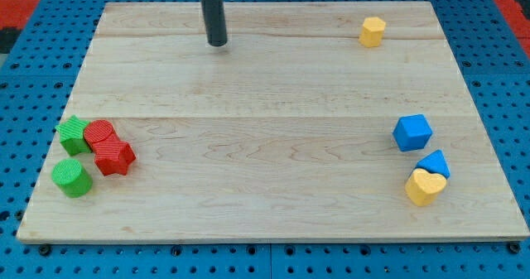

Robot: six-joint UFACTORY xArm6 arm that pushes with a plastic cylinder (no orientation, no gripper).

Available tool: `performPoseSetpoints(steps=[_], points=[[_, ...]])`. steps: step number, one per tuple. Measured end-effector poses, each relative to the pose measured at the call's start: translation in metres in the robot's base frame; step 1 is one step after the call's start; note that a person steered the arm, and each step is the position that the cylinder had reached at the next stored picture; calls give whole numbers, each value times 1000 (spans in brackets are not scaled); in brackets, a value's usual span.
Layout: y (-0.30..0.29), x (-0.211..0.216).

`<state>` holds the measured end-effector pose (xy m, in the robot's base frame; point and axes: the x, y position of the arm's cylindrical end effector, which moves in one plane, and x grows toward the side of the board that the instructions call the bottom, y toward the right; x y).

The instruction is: Move your arm towards the top right side of the board

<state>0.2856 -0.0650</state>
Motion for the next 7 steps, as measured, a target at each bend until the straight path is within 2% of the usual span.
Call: performPoseSetpoints(steps=[1,2,3,4,5,7], points=[[46,-3],[73,-26],[73,-60],[130,-66],[215,-87],[407,-85]])
